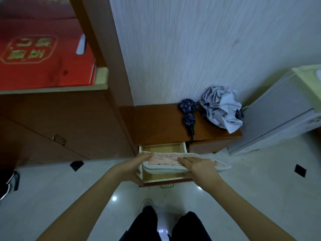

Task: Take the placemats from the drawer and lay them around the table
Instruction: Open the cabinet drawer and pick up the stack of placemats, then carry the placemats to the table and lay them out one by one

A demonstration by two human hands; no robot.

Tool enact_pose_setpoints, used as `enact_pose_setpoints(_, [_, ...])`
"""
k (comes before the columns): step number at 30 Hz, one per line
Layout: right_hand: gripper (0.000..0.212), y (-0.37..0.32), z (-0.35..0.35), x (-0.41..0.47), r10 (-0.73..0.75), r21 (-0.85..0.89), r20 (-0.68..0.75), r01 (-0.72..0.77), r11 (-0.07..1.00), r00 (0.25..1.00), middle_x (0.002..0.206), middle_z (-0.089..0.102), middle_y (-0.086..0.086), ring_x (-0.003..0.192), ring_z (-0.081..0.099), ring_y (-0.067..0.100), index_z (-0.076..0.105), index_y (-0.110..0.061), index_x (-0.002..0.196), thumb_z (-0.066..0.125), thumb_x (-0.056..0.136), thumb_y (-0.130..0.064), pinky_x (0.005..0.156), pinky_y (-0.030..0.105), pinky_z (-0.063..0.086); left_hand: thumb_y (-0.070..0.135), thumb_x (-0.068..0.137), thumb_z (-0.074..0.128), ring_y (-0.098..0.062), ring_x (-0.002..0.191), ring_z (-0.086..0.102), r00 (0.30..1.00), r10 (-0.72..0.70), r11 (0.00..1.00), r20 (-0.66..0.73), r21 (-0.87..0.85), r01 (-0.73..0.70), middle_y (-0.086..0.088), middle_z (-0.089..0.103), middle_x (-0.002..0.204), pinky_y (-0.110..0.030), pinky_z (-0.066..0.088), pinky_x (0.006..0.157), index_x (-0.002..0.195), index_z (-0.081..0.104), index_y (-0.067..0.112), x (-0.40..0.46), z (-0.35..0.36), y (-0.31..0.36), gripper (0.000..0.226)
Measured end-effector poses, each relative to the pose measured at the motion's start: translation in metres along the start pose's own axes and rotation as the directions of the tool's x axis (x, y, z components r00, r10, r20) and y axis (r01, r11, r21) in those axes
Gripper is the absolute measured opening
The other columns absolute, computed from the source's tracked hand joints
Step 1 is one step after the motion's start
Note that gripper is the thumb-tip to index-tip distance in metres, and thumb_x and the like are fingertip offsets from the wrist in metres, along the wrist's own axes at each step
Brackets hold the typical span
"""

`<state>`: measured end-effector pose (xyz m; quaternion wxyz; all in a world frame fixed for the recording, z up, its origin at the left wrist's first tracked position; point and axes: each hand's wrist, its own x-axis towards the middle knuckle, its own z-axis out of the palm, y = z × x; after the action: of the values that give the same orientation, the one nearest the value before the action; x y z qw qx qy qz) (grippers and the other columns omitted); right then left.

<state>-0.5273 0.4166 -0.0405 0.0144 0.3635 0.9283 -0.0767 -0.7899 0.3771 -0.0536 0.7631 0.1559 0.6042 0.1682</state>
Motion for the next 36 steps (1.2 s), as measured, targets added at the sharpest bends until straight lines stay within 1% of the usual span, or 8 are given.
enact_pose_setpoints(2, [0.065,-0.001,0.001,-0.002,-0.011,-0.038,-0.01,0.01,0.999,1.0,0.087,0.075,-0.002,0.071,0.071,0.016,0.075,-0.019,0.101,0.092,0.038,-0.017,0.049,0.025,0.055,0.032,0.08,0.072,-0.039,0.103,0.064,0.998,0.012,0.941,0.068,-0.338,0.012,-0.023,0.059,0.124,-0.051,0.057,0.077,0.134,0.047,0.012,0.003,0.008,0.001,0.063])
enact_pose_setpoints(4, [0.064,0.003,0.001,-0.002,-0.006,-0.071,-0.023,0.004,0.997,1.0,0.086,0.075,-0.002,0.07,0.071,0.016,0.074,-0.02,0.101,0.092,0.04,-0.017,0.048,0.026,0.055,0.007,0.081,0.068,-0.035,0.091,0.068,0.998,0.063,0.882,0.014,-0.468,-0.049,-0.022,0.063,0.12,-0.043,0.06,0.068,0.139,0.042,0.014,0.009,0.019,0.004,0.064])
enact_pose_setpoints(9, [0.06,0.032,0.0,0.0,-0.007,0.009,0.064,0.007,1.0,0.998,0.1,0.073,0.0,0.082,0.07,0.021,0.068,-0.02,0.114,0.085,0.057,-0.022,0.061,0.031,0.057,-0.014,0.084,0.055,-0.033,0.089,0.065,0.987,0.104,0.857,-0.121,-0.493,-0.151,-0.016,0.054,0.123,-0.037,0.06,0.056,0.145,0.028,0.032,0.018,0.046,0.011,0.081])
enact_pose_setpoints(12, [0.045,0.057,-0.005,0.005,0.043,0.146,0.167,-0.068,0.987,0.985,0.113,0.066,-0.002,0.102,0.058,0.022,0.059,-0.025,0.126,0.066,0.083,-0.033,0.076,0.031,0.05,-0.015,0.082,0.057,-0.036,0.098,0.064,0.971,0.17,0.816,-0.17,-0.528,-0.235,-0.016,0.05,0.127,-0.04,0.06,0.067,0.145,0.029,0.035,0.021,0.061,0.011,0.085])
enact_pose_setpoints(15, [0.045,0.09,-0.01,0.009,0.004,0.304,0.262,-0.087,0.949,0.965,0.111,0.065,-0.01,0.104,0.056,0.014,0.062,-0.033,0.124,0.067,0.081,-0.043,0.078,0.027,0.048,-0.016,0.081,0.057,-0.037,0.104,0.062,0.947,0.221,0.764,-0.233,-0.563,-0.316,-0.016,0.051,0.128,-0.041,0.059,0.069,0.145,0.028,0.038,0.026,0.078,0.009,0.089])
enact_pose_setpoints(21, [0.042,0.159,-0.033,0.014,-0.283,0.71,0.574,-0.295,0.64,0.768,0.126,0.044,-0.036,0.115,0.041,-0.016,0.054,-0.051,0.124,0.068,0.086,-0.039,0.1,0.011,0.034,-0.01,0.074,0.067,-0.037,0.108,0.061,0.873,0.314,0.703,-0.373,-0.527,-0.478,-0.013,0.053,0.13,-0.05,0.055,0.08,0.141,0.029,0.041,0.027,0.122,-0.005,0.093])
enact_pose_setpoints(27, [0.033,0.183,-0.012,0.02,-0.281,0.78,0.569,-0.4,0.481,0.773,0.128,0.052,-0.024,0.118,0.045,-0.009,0.063,-0.029,0.126,0.053,0.096,-0.036,0.09,0.005,0.038,-0.003,0.058,0.075,-0.037,0.113,0.059,0.795,0.409,0.594,-0.447,-0.531,-0.604,-0.01,0.05,0.134,-0.047,0.056,0.078,0.141,0.03,0.044,0.017,0.16,-0.021,0.105])
enact_pose_setpoints(36, [0.036,0.165,0.024,0.017,-0.296,0.795,0.607,-0.569,0.212,0.738,0.137,0.055,-0.001,0.121,0.058,0.017,0.066,-0.029,0.123,0.068,0.087,-0.03,0.107,0.039,0.043,-0.008,0.069,0.065,-0.04,0.113,0.059,0.668,0.48,0.402,-0.569,-0.534,-0.744,-0.009,0.047,0.137,-0.053,0.055,0.078,0.136,0.038,0.05,-0.028,0.187,-0.086,0.093])
